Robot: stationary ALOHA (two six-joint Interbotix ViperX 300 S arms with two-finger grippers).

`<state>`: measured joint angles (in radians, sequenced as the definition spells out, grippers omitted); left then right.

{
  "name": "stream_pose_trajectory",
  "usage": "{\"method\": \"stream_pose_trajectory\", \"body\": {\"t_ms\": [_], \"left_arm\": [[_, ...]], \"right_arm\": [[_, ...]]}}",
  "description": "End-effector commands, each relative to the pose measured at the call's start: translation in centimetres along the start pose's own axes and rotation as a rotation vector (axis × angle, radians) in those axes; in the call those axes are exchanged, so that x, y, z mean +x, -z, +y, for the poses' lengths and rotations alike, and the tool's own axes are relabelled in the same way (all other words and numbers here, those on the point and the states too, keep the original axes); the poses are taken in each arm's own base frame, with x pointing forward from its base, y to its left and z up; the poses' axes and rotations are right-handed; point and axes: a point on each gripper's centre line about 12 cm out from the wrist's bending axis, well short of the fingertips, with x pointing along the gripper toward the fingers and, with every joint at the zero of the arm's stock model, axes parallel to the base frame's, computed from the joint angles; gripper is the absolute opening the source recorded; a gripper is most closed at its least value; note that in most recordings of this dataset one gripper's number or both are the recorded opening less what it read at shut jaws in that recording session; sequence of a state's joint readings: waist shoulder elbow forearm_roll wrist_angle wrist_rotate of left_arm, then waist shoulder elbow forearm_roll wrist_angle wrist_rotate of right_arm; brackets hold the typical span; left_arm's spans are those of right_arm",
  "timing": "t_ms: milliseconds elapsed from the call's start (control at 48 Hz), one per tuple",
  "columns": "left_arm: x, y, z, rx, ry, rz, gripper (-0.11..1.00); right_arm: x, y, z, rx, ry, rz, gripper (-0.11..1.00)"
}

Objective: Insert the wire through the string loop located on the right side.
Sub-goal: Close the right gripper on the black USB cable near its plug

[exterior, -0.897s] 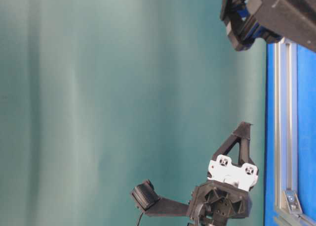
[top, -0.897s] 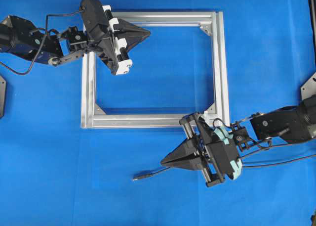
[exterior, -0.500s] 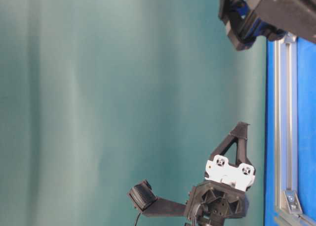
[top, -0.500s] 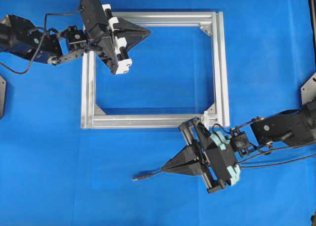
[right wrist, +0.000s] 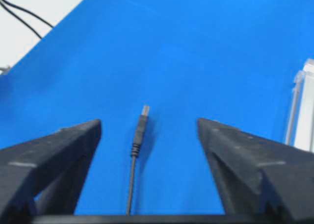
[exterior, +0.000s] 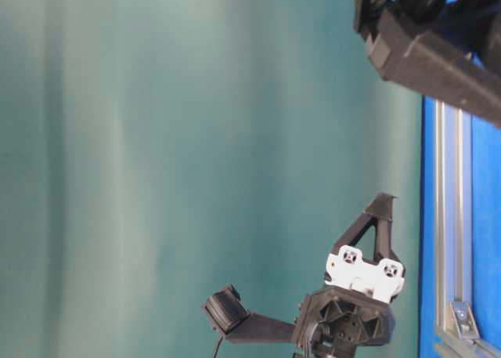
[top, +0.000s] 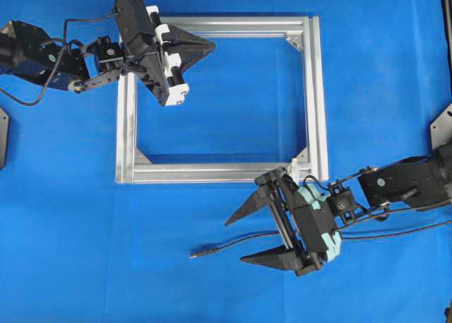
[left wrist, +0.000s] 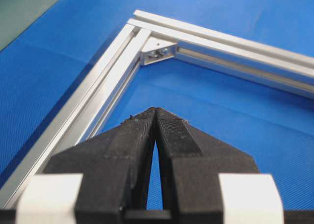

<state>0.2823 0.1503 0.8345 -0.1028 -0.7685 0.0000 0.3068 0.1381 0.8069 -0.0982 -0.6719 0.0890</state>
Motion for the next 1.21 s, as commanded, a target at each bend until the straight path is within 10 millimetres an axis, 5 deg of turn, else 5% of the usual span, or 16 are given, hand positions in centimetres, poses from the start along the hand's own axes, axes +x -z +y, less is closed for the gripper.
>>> {"method": "stream_pose_trajectory", "body": {"t_ms": [0, 104, 417, 792, 855, 1084, 1188], "left_arm": [[0.0, -1.7, -0.1, 0.000, 0.004, -0.049, 0.00], [0.0, -1.7, -0.1, 0.000, 0.004, -0.049, 0.00], [0.0, -1.7, -0.1, 0.000, 0.004, -0.049, 0.00], [-0.1, -1.5, -0.1, -0.001, 0.003, -0.040, 0.00], [-0.1, -1.5, -0.1, 0.000, 0.004, -0.038, 0.00], [-0.1, -1.5, -0.1, 0.000, 0.004, -0.038, 0.00], [-0.1, -1.5, -0.1, 0.000, 0.004, -0.038, 0.00]], "right_arm": [[0.4, -1.0, 0.0, 0.012, 0.004, -0.030, 0.85], [1.2, 0.2, 0.0, 0.037, 0.015, 0.006, 0.74], [3.7, 3.9, 0.2, 0.101, 0.048, 0.093, 0.76], [4.5, 5.2, 0.1, 0.113, 0.061, 0.129, 0.72], [4.5, 5.3, 0.1, 0.113, 0.062, 0.146, 0.64], [4.5, 5.4, 0.1, 0.109, 0.060, 0.151, 0.06], [4.5, 5.2, 0.1, 0.108, 0.059, 0.143, -0.04]]}}
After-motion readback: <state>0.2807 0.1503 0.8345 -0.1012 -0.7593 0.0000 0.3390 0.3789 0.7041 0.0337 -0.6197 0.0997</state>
